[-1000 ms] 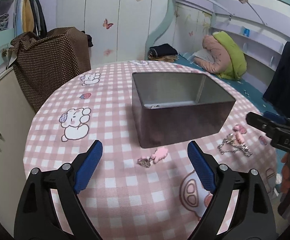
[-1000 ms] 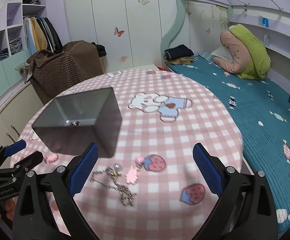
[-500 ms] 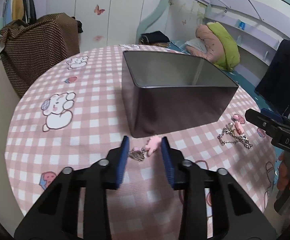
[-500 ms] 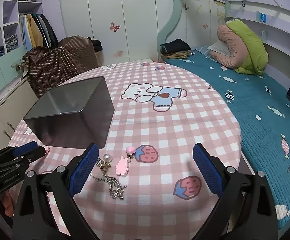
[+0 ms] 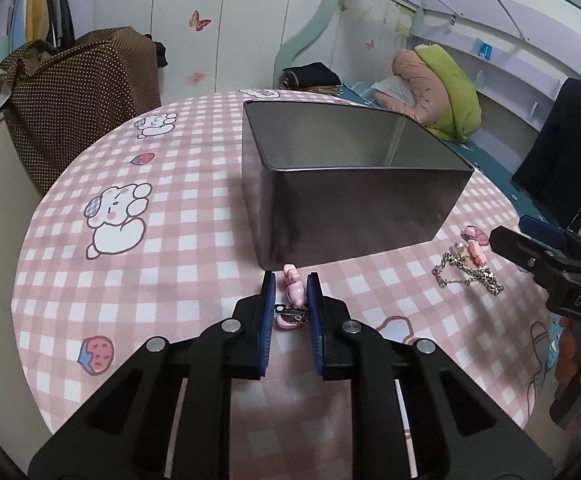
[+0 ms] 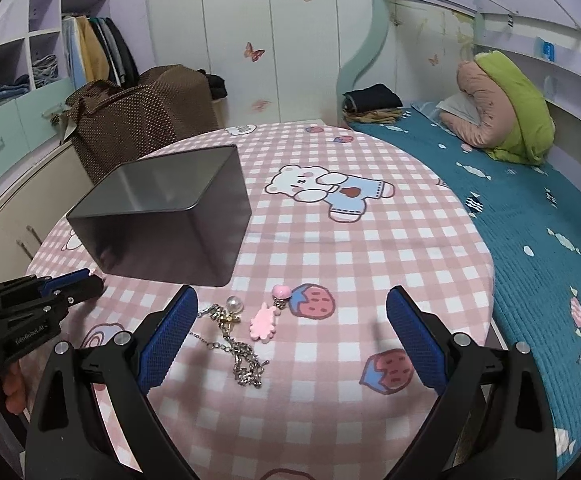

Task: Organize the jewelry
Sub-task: 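Grasp the pink bow charm with the left tool while the right tool grasps the pink flower charm, then carry both pink charms over the tin and open both tools inside, then withdraw both tools from the tin toward the silver chain and pearl earring, then grasp the pearl earring with the left tool while the right tool grasps the silver chain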

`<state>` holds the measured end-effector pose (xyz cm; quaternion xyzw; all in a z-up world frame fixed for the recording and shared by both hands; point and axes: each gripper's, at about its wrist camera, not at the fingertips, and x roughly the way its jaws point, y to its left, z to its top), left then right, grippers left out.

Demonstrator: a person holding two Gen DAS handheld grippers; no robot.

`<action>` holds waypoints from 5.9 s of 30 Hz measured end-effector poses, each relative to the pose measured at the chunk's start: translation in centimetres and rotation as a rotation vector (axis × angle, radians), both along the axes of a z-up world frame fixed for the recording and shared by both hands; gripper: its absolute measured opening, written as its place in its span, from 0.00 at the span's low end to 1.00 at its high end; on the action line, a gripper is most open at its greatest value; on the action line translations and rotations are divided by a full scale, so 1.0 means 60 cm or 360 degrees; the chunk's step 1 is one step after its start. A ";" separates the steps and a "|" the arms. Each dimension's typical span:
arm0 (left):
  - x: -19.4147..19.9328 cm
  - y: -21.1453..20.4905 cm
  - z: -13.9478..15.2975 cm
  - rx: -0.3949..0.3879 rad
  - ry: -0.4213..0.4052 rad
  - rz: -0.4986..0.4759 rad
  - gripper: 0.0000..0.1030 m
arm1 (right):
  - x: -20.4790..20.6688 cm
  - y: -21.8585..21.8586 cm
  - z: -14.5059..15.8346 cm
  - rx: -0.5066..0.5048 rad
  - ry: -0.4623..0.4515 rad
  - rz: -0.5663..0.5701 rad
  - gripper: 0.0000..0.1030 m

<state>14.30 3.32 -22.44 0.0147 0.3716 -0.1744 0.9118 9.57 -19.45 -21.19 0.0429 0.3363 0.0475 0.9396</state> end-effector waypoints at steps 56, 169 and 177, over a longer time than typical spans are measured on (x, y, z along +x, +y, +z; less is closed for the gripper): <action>-0.013 0.013 0.014 -0.0047 -0.0028 0.0061 0.16 | -0.003 0.013 -0.023 -0.0007 0.0114 0.0115 0.15; -0.032 -0.128 0.044 -0.0081 -0.0039 -0.0220 0.77 | -0.018 -0.034 0.010 -0.0063 0.0077 0.0045 0.04; -0.022 -0.122 0.038 -0.0084 -0.0011 -0.0180 0.77 | -0.029 -0.040 0.011 0.0018 0.0087 0.0146 0.43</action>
